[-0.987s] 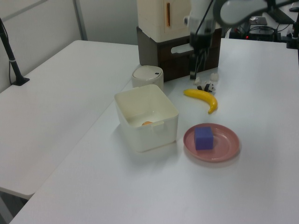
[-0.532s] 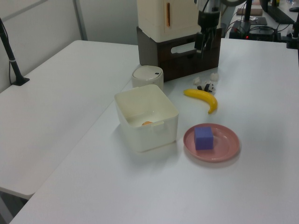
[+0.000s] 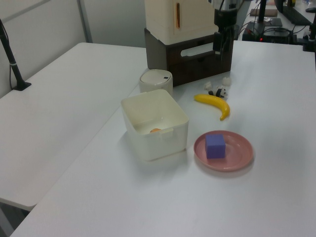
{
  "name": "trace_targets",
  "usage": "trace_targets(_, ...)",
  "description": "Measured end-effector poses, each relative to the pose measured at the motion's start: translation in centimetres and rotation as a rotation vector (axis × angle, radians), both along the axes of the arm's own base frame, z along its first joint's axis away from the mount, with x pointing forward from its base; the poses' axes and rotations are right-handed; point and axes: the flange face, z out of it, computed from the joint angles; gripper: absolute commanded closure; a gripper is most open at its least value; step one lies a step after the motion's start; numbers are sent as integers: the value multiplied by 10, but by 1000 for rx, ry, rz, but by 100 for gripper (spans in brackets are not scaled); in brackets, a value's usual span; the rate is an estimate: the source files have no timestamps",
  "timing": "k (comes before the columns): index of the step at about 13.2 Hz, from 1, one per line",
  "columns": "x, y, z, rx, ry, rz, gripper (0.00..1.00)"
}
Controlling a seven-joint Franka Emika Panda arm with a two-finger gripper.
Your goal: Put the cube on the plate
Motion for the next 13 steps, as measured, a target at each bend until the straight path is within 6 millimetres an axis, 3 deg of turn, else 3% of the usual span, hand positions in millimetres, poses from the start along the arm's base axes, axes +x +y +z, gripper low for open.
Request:
trace_targets(4,-8,-12,10,4,7,-16,0)
trace_targets(8,-22,-51,40,26,-43,-94,0)
trace_targets(13,-28,-45,48,27,-42,-85,0)
